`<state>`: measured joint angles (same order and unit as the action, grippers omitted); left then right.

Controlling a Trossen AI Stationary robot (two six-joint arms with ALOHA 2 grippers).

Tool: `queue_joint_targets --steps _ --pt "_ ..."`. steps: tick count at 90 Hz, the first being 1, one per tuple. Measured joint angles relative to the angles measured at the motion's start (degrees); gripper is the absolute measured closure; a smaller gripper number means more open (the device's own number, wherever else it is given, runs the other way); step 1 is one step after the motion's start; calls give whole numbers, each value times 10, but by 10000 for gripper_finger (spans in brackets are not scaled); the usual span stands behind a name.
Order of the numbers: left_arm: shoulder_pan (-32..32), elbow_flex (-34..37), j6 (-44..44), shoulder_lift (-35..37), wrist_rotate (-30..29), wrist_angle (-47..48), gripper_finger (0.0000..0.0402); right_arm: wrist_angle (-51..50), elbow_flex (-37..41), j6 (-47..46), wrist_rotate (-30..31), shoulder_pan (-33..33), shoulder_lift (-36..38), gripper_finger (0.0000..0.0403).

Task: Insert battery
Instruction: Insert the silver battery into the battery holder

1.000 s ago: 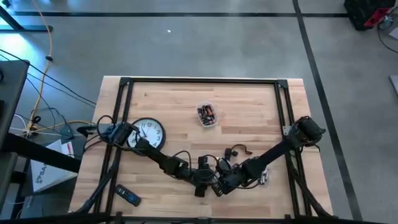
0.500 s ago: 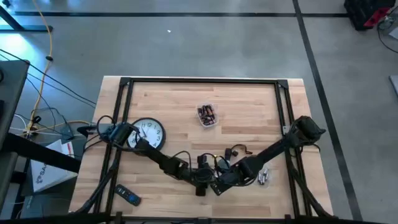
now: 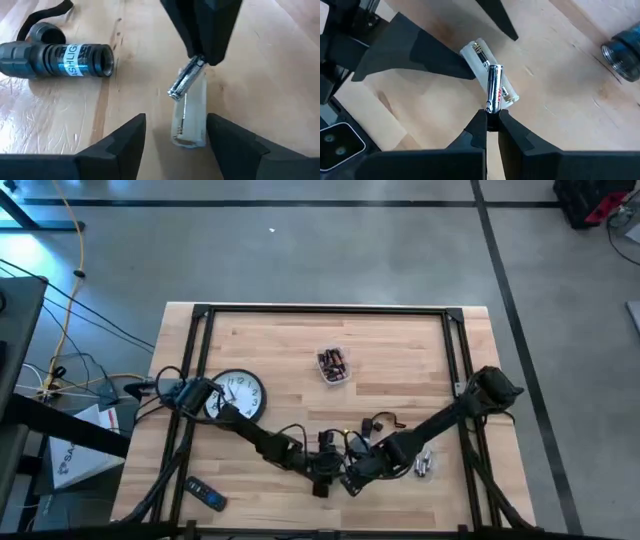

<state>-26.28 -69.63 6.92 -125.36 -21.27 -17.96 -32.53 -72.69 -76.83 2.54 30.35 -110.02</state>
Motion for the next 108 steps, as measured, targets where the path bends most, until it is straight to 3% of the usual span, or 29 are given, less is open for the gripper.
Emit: queue_joint_targets --steps 22,44,108 --pt "-2 0 -18 13 18 19 231 -9 0 19 15 0 0 403" --pt "-19 0 -67 42 -17 73 231 -9 0 24 30 -1 1 403" --pt "-48 0 -126 1 -59 9 231 -1 0 54 35 -7 1 403"
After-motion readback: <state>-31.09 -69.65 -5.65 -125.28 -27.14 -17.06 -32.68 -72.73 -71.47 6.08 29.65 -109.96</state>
